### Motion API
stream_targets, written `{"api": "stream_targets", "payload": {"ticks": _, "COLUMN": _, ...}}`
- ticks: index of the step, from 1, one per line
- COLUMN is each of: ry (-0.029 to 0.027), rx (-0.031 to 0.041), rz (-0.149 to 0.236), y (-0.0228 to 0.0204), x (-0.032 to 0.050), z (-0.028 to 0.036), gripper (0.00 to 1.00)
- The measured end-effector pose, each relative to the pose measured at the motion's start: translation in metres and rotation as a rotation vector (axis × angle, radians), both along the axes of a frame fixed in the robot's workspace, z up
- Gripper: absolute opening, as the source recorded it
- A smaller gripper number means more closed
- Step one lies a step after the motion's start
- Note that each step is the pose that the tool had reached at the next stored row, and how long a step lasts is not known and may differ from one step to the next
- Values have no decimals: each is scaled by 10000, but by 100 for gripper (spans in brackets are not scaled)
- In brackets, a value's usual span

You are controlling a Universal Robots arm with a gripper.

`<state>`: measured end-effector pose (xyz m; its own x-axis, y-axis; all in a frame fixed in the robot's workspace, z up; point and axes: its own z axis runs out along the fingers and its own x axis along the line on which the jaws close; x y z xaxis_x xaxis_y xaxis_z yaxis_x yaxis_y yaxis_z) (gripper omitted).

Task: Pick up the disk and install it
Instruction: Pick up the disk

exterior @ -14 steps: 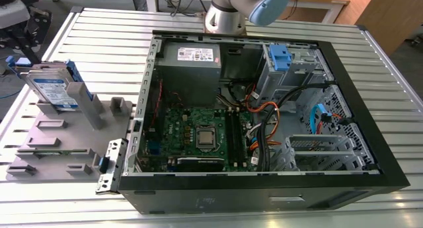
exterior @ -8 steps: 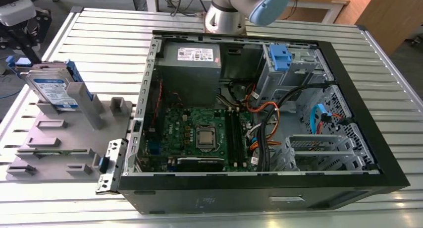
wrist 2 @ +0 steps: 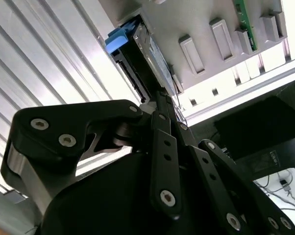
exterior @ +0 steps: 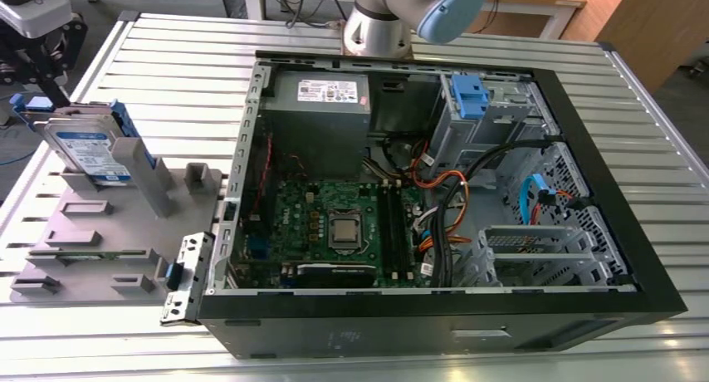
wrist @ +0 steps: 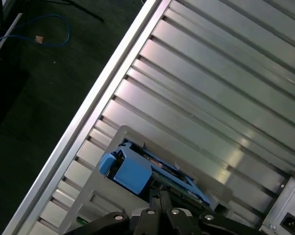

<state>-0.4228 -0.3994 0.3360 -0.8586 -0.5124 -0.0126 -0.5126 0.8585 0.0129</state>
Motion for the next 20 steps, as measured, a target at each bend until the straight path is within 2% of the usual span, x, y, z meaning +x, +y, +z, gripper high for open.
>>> {"api": "stream_targets", "payload": {"ticks": 8, "ry": -1, "rx": 0, "rz": 1307, "y": 0, "x": 0, "z": -2, "gripper": 11}}
{"api": "stream_targets", "payload": {"ticks": 20, "ry": 0, "rx": 0, "rz": 1417, "y": 0, "x": 0, "z": -2, "gripper": 11}}
